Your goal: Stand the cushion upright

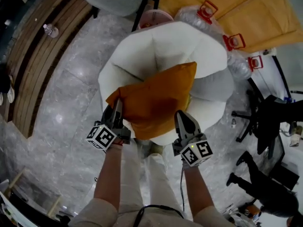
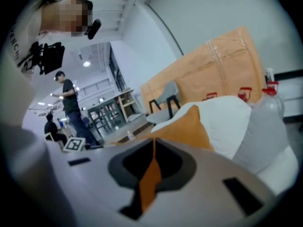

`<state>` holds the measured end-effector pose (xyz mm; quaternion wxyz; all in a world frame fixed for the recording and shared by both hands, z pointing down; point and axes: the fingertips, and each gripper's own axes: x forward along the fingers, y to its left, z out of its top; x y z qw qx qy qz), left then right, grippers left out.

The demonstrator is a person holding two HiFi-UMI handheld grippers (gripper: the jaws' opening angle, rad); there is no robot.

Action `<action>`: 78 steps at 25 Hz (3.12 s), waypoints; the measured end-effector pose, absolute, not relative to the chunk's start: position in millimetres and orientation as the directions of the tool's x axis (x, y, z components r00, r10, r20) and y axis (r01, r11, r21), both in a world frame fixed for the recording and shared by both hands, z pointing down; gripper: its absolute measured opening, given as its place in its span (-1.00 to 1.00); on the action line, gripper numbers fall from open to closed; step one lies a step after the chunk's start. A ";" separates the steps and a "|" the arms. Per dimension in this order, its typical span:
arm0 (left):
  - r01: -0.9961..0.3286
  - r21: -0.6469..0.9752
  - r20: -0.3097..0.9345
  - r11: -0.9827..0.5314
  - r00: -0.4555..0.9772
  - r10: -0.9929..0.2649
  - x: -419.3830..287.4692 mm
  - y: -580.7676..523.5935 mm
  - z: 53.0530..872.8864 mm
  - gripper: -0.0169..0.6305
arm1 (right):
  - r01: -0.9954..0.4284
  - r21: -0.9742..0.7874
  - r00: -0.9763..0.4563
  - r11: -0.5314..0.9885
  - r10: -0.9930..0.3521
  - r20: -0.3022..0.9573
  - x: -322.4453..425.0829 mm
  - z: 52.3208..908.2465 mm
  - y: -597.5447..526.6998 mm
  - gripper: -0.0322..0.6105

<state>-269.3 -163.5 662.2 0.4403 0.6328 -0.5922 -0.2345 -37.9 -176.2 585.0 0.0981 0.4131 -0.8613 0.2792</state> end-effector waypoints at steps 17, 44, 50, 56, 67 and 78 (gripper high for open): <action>-0.619 0.786 0.088 -0.016 0.138 -0.986 -225.0 -81.2 607.1 -0.67 | -0.811 -0.355 -0.576 0.466 -0.742 0.342 70.1 552.8 -196.3 -0.83; -0.683 0.728 0.046 -0.058 0.133 -0.990 -192.6 -18.5 577.4 -0.67 | -0.695 -0.414 -0.718 0.587 -0.596 0.360 61.2 552.4 -183.0 -0.73; -0.671 0.736 0.042 -0.093 0.182 -0.982 -184.9 -29.6 565.8 -0.67 | -0.736 -0.360 -0.677 0.574 -0.638 0.367 77.5 544.7 -175.1 -0.79; -0.659 0.734 0.019 -0.164 0.262 -0.965 -178.2 -64.3 549.9 -0.67 | -0.792 -0.356 -0.606 0.496 -0.712 0.356 99.6 533.6 -180.7 -0.80; -0.635 0.716 0.013 -0.291 0.429 -0.903 -162.1 -149.7 535.4 -0.67 | -0.870 -0.372 -0.454 0.322 -0.817 0.355 139.1 528.5 -196.0 -0.80; -0.594 0.731 0.018 -0.336 0.509 -0.861 -151.3 -212.7 539.0 -0.67 | -0.908 -0.374 -0.334 0.191 -0.869 0.366 155.6 530.1 -213.2 -0.80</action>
